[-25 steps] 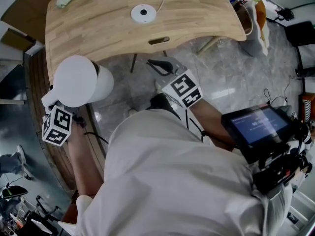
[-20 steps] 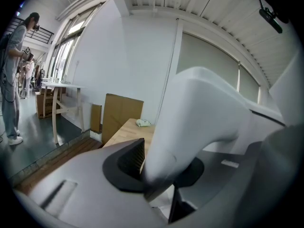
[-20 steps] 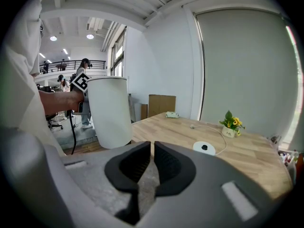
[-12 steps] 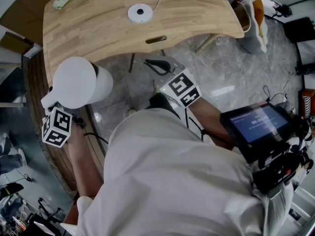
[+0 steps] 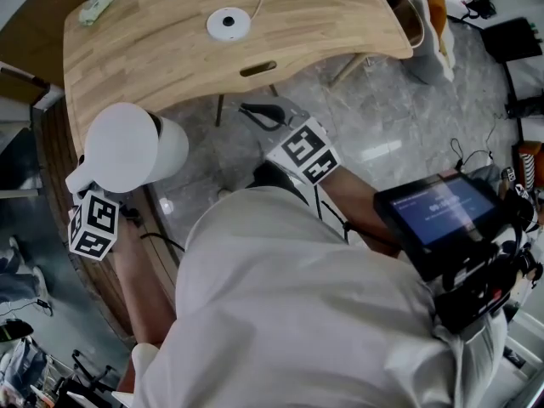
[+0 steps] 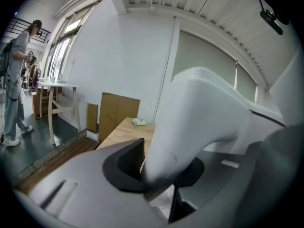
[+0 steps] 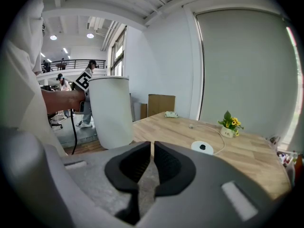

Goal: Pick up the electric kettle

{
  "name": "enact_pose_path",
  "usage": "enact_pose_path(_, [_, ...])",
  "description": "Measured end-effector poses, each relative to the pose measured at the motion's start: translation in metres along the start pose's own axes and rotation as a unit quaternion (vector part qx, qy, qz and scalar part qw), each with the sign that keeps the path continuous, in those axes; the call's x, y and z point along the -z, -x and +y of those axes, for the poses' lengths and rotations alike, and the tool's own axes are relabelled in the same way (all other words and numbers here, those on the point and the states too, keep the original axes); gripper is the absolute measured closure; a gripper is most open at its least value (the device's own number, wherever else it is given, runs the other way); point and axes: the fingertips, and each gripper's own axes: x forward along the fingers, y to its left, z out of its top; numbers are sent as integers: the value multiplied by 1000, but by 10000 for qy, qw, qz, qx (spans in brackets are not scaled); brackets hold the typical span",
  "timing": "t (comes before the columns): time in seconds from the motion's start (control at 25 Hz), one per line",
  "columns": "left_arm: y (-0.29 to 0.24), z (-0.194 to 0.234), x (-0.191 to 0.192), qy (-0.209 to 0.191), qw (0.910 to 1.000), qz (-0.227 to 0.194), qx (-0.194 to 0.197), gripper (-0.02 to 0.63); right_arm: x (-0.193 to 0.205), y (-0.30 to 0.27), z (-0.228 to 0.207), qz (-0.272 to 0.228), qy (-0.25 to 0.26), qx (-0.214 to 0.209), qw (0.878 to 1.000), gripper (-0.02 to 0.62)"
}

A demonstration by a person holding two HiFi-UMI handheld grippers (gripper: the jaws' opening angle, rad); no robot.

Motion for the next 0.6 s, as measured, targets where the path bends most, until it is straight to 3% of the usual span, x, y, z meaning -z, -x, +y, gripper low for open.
enact_pose_path(0.6, [-41, -60, 1, -91, 9994, 198, 252, 505, 14, 35, -47, 61, -265, 248, 9993, 571])
